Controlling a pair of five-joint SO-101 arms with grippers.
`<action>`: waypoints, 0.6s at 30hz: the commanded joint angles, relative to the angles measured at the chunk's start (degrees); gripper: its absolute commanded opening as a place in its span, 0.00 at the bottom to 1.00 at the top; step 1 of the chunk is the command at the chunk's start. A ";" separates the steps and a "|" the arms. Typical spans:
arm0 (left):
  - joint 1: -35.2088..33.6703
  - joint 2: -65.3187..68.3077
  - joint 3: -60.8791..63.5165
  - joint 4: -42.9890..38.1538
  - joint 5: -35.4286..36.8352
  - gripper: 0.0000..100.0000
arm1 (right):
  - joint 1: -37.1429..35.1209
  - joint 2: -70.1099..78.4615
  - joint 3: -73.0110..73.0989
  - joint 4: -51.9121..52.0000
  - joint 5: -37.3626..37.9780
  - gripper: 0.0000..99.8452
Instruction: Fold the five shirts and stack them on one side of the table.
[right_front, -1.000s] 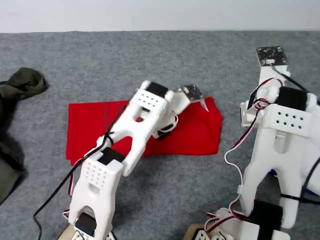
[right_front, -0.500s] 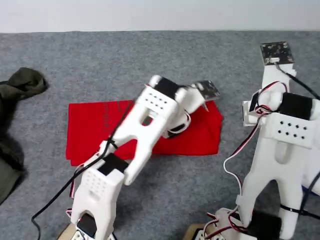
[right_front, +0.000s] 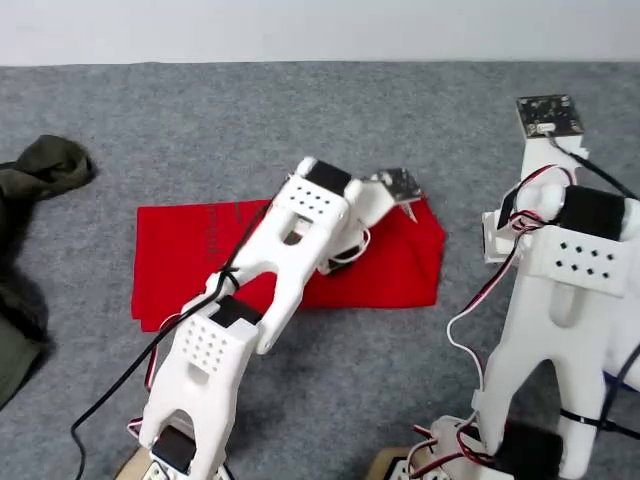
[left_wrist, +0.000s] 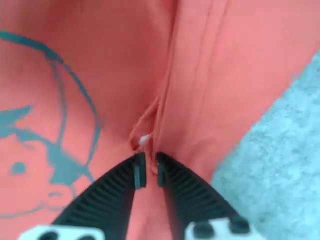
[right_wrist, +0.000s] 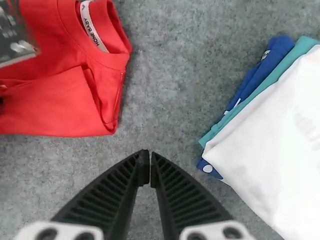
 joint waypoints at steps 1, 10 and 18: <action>-0.88 -0.79 -10.24 4.57 1.32 0.05 | 0.31 -2.51 -3.43 0.31 0.53 0.01; -10.73 -18.99 -3.12 4.48 15.03 0.08 | 0.57 -2.51 -3.43 0.31 0.53 0.01; -29.45 -33.41 12.00 4.40 23.82 0.12 | 0.48 -2.42 -3.25 0.31 0.53 0.01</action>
